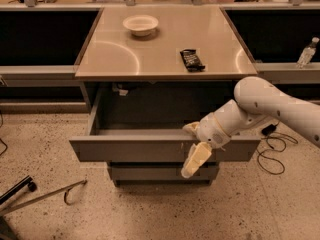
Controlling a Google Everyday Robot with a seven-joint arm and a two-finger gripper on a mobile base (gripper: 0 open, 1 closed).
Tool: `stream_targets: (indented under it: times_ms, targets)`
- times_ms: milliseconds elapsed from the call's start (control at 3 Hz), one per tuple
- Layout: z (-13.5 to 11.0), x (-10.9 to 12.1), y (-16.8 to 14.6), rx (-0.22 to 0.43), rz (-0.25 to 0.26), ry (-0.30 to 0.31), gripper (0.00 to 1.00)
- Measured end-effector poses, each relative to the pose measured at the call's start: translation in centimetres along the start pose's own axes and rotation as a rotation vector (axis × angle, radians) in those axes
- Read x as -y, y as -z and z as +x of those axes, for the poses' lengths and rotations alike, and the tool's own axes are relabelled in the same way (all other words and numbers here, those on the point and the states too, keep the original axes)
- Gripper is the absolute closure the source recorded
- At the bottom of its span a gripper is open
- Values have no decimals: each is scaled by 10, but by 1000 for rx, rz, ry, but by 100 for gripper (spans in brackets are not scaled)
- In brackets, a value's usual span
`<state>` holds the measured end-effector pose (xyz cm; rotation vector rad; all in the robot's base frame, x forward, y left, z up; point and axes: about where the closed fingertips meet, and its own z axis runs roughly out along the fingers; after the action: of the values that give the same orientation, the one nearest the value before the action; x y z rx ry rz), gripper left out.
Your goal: Open top drawer
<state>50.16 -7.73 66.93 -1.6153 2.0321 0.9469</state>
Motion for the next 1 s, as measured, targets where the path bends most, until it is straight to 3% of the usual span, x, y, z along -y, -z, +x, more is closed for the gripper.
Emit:
stream_targets:
  times_ms: [333, 1000]
  targets:
    - [15, -59, 4, 33, -45, -41, 0]
    - [16, -66, 0, 37, -66, -41, 0]
